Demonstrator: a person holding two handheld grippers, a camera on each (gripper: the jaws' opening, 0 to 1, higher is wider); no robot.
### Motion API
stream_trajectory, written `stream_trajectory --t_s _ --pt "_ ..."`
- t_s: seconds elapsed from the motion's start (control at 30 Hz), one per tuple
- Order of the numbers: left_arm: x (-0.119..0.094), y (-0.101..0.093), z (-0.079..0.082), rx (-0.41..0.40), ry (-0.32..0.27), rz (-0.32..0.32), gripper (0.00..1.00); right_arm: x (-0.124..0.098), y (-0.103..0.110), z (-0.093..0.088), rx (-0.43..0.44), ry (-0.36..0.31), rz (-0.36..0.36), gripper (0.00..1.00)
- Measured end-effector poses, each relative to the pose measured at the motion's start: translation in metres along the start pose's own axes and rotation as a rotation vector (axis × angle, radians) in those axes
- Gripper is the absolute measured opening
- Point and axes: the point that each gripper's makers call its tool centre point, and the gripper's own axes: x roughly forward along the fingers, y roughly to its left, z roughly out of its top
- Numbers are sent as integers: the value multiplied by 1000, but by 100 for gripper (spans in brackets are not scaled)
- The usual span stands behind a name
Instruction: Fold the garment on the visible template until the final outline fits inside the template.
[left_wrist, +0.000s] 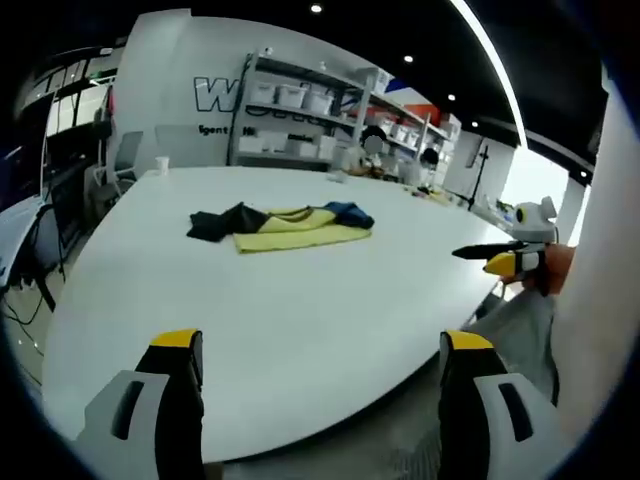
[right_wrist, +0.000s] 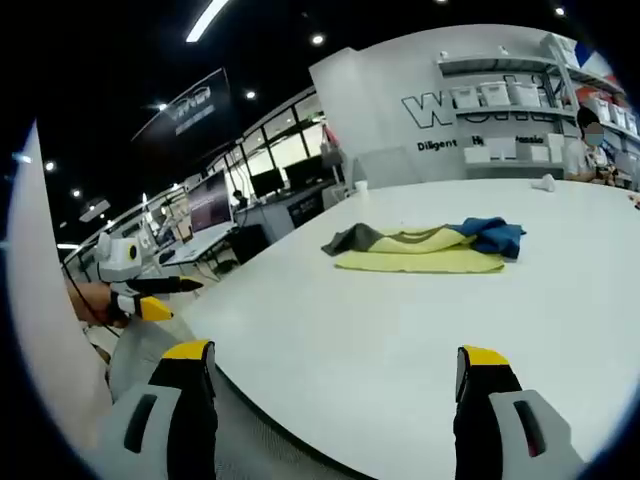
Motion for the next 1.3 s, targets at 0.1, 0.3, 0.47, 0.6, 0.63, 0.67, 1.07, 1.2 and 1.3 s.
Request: stream_trajectory --t_s 0.1,0.3,0.47,0.6,0.63,0.67,1.07,1.2,1.3 --pt "0 0 -1 0 4 -1 97 0 0 0 0 1 1 99" --pt "1 0 -2 1 11 -4 96 1 -1 -1 2 4 0 99" --pt "1 0 -3 2 16 -4 96 1 -1 -1 3 3 1 98" --pt "1 0 -3 3 17 -5 96 1 -2 -1 4 4 0 98" --pt "0 0 -3 3 16 -4 96 1 -2 -1 5 5 -1 98" --pt "0 0 -3 2 16 -4 96 1 -2 -1 5 4 -1 98" --pt "0 1 -2 1 9 1 96 1 -2 -2 -2 9 -3 98" --pt "0 1 -2 2 9 1 96 1 -3 -2 -2 10 -4 98" --pt "0 1 -2 2 8 1 96 1 -3 -3 -2 11 -6 97"
